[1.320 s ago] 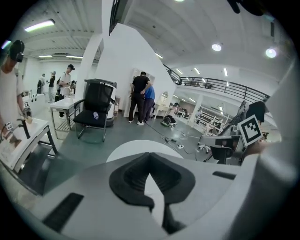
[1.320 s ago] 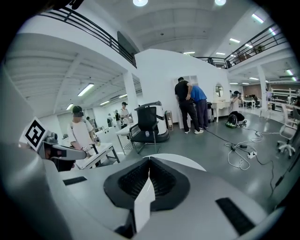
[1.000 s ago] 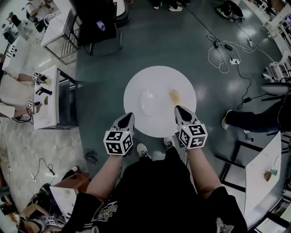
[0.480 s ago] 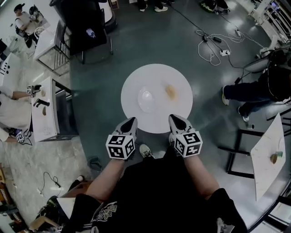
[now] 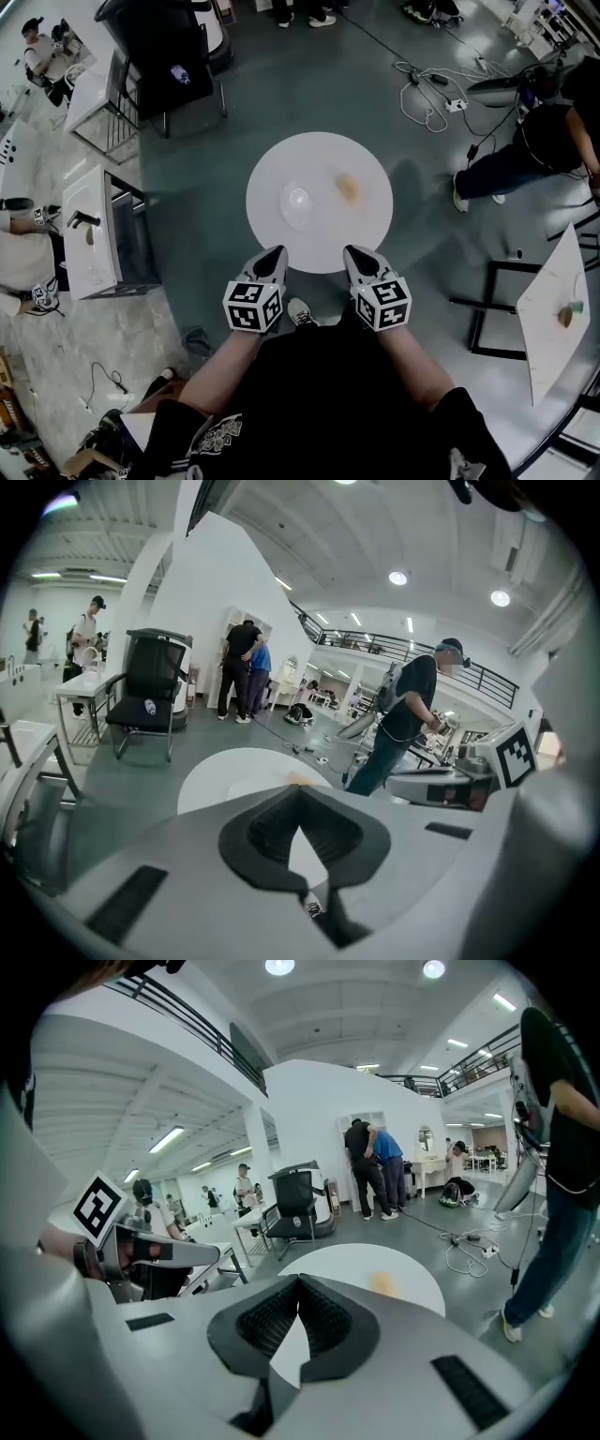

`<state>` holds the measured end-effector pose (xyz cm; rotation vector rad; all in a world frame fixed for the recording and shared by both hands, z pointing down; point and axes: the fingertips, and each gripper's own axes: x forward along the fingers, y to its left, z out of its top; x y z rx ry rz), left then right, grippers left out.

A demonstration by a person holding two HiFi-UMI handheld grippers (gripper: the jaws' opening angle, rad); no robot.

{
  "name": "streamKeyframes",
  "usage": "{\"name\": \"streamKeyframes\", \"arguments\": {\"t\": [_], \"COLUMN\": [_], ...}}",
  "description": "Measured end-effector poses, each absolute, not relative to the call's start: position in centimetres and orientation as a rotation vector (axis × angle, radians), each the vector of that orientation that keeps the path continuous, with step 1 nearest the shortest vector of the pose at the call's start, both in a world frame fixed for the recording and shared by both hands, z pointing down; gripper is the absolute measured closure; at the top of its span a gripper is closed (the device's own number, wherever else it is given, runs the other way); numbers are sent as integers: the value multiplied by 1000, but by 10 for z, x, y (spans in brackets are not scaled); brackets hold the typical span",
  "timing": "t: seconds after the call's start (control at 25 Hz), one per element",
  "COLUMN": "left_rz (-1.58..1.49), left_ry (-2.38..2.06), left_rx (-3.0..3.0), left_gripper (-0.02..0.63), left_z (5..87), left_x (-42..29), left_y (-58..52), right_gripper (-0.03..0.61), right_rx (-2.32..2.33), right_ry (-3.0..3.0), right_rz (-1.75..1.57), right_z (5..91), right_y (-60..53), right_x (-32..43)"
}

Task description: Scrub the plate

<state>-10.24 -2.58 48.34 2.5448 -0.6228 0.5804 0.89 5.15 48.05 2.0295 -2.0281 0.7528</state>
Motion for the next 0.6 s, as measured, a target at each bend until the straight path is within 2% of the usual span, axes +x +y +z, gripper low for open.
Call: {"name": "streamKeyframes", "arguments": {"t": [0.6], "left_rz": [583], "left_ry": [-627], "left_rx": [2543], "left_gripper": [609], "left_z": [484], "left_x": [-98], "left_y": [-32], "right_gripper": [557], "right_rx": [1989], "right_ry": [-2054], "right_rz": [761], "right_z": [483], "right_y": [40], "right_x": [9]}}
